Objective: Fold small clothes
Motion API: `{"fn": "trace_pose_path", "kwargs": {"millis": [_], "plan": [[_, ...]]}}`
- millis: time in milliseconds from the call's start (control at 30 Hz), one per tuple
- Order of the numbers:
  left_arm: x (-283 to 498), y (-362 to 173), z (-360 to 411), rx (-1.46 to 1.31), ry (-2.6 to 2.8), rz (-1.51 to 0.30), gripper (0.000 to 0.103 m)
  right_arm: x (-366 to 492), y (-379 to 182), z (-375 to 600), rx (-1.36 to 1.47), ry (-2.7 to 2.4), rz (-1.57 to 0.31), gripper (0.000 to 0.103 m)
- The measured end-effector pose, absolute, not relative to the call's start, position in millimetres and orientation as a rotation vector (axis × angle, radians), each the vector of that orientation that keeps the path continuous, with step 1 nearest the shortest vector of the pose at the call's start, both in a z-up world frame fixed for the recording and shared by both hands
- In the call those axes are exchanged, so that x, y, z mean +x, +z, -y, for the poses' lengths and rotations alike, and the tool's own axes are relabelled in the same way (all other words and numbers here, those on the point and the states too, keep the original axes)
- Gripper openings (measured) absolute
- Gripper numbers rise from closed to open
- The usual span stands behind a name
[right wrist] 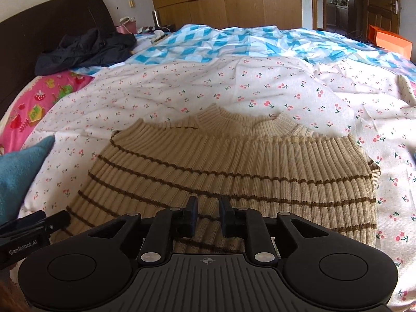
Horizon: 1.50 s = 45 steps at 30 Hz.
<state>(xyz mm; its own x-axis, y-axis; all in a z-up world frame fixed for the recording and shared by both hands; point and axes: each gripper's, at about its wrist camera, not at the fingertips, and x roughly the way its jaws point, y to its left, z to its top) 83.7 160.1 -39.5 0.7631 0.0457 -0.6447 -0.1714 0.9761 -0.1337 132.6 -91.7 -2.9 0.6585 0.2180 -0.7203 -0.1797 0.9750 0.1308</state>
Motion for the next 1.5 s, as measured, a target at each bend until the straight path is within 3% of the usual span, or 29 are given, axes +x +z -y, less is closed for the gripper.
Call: {"fn": "trace_pose_path", "kwargs": {"millis": [333, 467, 900, 1500], "plan": [[86.3, -42.5, -157.9, -0.178, 0.123, -0.717, 0.067, 119.4, -6.5, 104.4, 0.083, 0.203, -0.839, 0.019], [87.1, -43.4, -156.8, -0.172, 0.124, -0.722, 0.067, 117.3, -12.5, 110.9, 0.063, 0.183, -0.857, 0.027], [86.4, -43.5, -150.1, -0.123, 0.132, -0.716, 0.067, 109.4, -25.2, 134.9, 0.058, 0.121, -0.918, 0.027], [77.6, -34.1, -140.2, -0.049, 0.136, -0.632, 0.067, 88.2, -13.1, 173.4, 0.151, 0.072, -0.865, 0.027]]}}
